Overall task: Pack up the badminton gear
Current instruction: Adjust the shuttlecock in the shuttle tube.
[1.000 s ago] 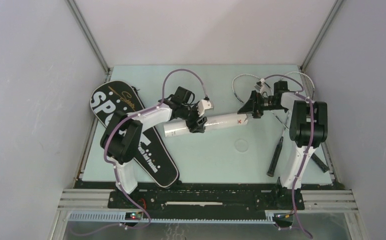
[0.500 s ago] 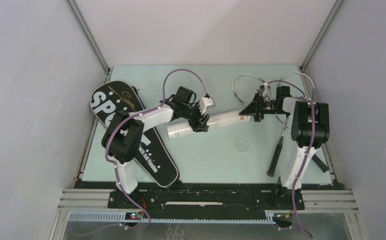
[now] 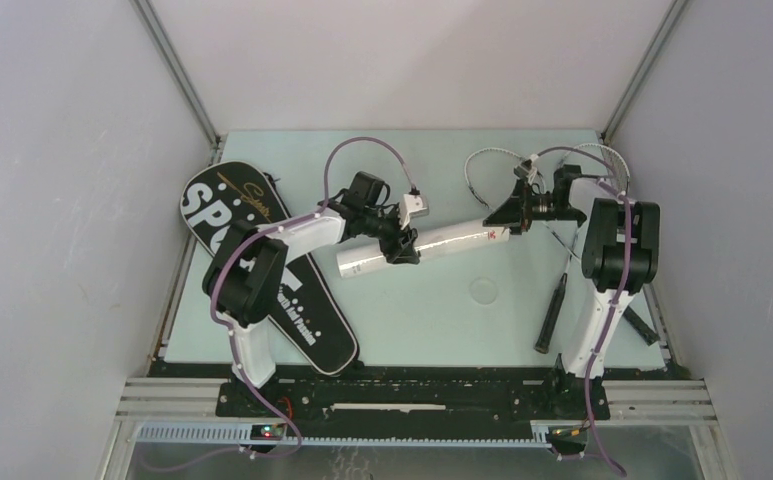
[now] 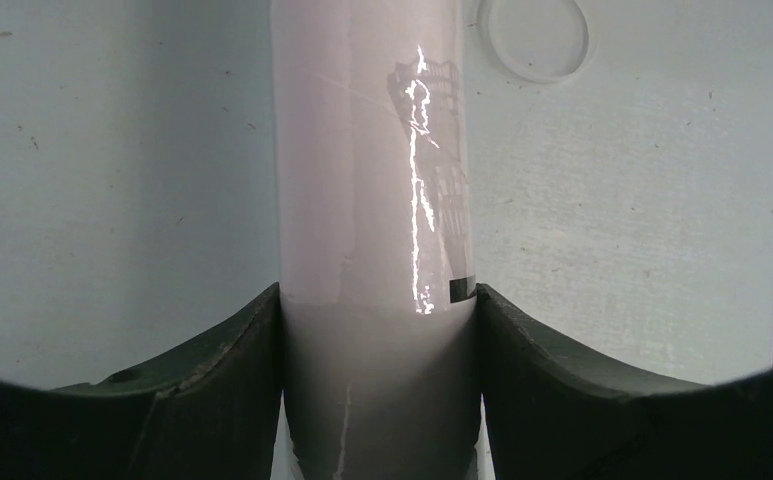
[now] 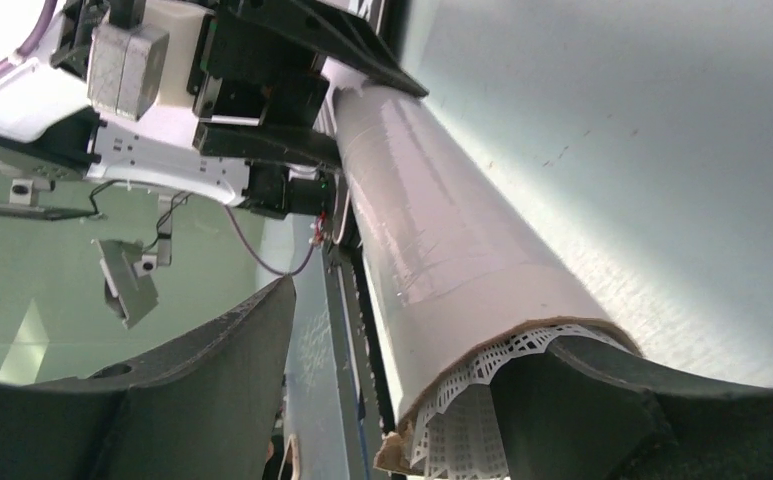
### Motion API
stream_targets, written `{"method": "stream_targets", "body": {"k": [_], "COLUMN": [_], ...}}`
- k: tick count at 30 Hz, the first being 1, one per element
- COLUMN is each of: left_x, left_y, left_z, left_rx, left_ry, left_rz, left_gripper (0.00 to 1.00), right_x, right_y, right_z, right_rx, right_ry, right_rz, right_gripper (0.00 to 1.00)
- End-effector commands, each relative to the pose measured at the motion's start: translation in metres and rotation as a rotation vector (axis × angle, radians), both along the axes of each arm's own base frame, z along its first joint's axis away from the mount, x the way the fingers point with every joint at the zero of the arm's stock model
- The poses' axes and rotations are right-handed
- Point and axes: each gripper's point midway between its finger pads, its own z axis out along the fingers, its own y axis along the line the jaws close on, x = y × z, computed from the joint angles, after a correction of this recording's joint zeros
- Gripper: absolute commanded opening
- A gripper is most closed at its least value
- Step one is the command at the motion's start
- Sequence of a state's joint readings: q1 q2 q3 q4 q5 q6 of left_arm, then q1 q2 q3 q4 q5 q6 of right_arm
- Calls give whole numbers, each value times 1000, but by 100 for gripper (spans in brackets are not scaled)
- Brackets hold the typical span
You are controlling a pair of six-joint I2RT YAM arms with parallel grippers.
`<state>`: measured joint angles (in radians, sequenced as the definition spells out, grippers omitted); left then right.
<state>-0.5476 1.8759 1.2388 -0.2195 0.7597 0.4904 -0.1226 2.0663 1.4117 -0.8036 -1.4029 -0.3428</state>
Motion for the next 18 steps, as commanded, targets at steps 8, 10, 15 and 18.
{"method": "stream_targets", "body": {"k": [8,10,15,18], "left_x": [3,3,3,0], "left_y": [-15,-16,-14,-12], "left_z": [35,34,34,33], "left_rx": [-92,-92,-88,-81], "left_ry": [-49,-45,-51,-60], "left_rz": [-16,-16,-19,-31], "left_gripper": [37,37,37,37], "right_x": [-9,-11,-10,-5], "right_y": [11,15,12,1], "right_z": [-10,-11,-13,-7], "right_rx": [-52,-52,-77,-94], "right_ry": [-3,1,-6,-28], "right_rz": [-27,-17,-28,-62], "right_gripper": [79,80,84,89]}}
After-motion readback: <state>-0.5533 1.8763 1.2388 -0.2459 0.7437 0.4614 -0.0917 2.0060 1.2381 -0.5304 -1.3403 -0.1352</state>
